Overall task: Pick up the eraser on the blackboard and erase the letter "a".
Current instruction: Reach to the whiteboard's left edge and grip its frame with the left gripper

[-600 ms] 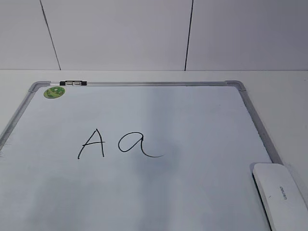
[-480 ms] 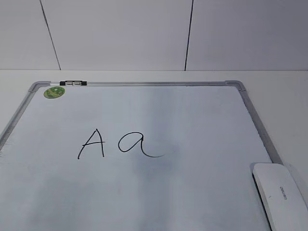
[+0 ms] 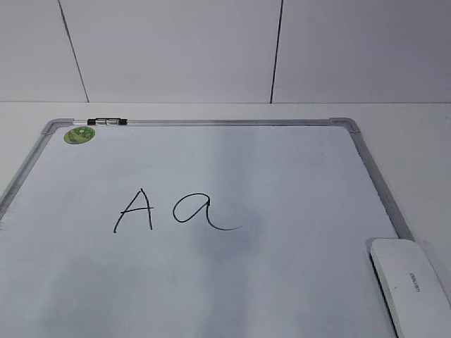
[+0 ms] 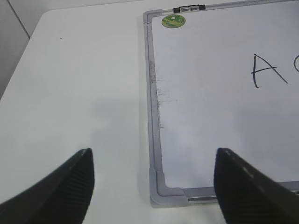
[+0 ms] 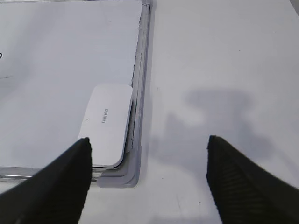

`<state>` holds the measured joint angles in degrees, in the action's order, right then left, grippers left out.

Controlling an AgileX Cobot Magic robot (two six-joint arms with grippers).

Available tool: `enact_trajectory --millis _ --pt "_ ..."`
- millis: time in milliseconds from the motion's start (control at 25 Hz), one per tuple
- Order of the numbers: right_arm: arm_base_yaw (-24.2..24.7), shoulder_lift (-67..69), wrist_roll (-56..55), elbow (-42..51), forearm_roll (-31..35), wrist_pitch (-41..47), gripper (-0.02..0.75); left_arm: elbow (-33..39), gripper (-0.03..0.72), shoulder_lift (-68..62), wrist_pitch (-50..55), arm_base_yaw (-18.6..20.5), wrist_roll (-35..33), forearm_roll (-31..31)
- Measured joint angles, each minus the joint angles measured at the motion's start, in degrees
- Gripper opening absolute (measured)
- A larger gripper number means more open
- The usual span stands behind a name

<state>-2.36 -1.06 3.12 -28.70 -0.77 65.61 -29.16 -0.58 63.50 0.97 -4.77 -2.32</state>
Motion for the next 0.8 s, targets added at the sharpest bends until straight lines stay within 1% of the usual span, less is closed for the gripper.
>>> enact_trajectory --millis 800 --pt "0.00 0.00 0.00 0.00 0.00 0.00 0.588 0.00 0.592 0.00 0.00 0.00 0.00 0.09"
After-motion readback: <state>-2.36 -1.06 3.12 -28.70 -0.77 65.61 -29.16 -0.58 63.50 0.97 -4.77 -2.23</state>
